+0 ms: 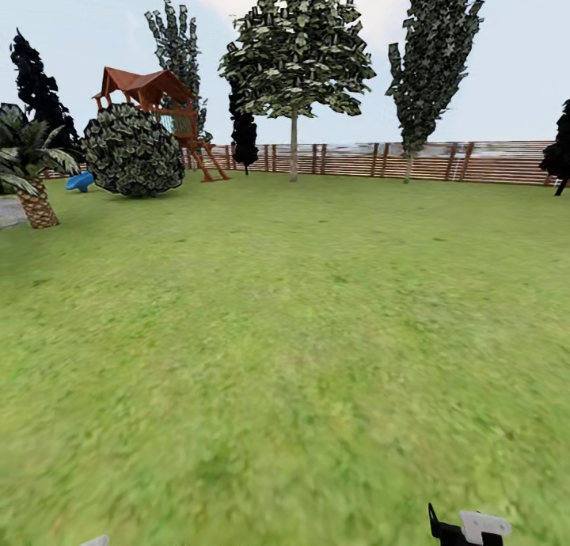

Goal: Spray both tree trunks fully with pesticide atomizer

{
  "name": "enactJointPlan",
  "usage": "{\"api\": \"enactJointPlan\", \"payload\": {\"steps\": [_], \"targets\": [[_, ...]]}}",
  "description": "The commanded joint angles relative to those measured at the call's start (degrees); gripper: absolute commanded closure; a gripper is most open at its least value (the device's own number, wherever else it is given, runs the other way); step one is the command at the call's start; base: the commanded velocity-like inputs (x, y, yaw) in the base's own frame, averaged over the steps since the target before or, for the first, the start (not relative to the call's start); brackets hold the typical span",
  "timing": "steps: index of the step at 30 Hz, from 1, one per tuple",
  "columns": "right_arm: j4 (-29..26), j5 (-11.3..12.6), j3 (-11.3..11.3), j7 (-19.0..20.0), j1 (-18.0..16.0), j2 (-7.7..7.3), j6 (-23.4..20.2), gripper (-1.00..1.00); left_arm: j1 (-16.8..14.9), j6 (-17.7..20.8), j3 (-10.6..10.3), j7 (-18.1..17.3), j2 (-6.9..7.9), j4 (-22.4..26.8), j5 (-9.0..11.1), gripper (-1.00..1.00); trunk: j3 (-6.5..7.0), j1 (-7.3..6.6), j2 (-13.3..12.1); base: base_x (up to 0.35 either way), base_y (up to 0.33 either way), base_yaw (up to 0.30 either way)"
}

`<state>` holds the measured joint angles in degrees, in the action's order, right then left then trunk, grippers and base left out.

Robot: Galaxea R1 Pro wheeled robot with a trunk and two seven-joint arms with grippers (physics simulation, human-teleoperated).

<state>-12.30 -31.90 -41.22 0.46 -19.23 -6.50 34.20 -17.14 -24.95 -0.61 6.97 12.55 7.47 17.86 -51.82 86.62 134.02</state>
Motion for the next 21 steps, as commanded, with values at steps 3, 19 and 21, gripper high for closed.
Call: {"api": "enactJointPlan", "payload": {"steps": [3,19,21], "targets": [[0.0,0.0,0.0,0.0,0.0,-0.34,0.0,-1.0,0.0,0.0,0.1,0.0,0.11,0.0,0.4,1.0,0.0,0.0,0.0,0.276,0.0,0.01],[0.0,0.0,0.0,0.0,0.0,-1.32,-0.1,-1.0,0.0,0.1,0.2,0.0,0.35,0.0,0.6,1.0,0.0,0.0,0.0,0.339,0.0,0.0],[0.0,0.0,0.0,0.0,0.0,-1.32,-0.1,-1.0,0.0,0.2,0.2,0.0,0.35,0.0,0.6,1.0,0.0,0.0,0.0,0.344,0.0,0.0]]}}
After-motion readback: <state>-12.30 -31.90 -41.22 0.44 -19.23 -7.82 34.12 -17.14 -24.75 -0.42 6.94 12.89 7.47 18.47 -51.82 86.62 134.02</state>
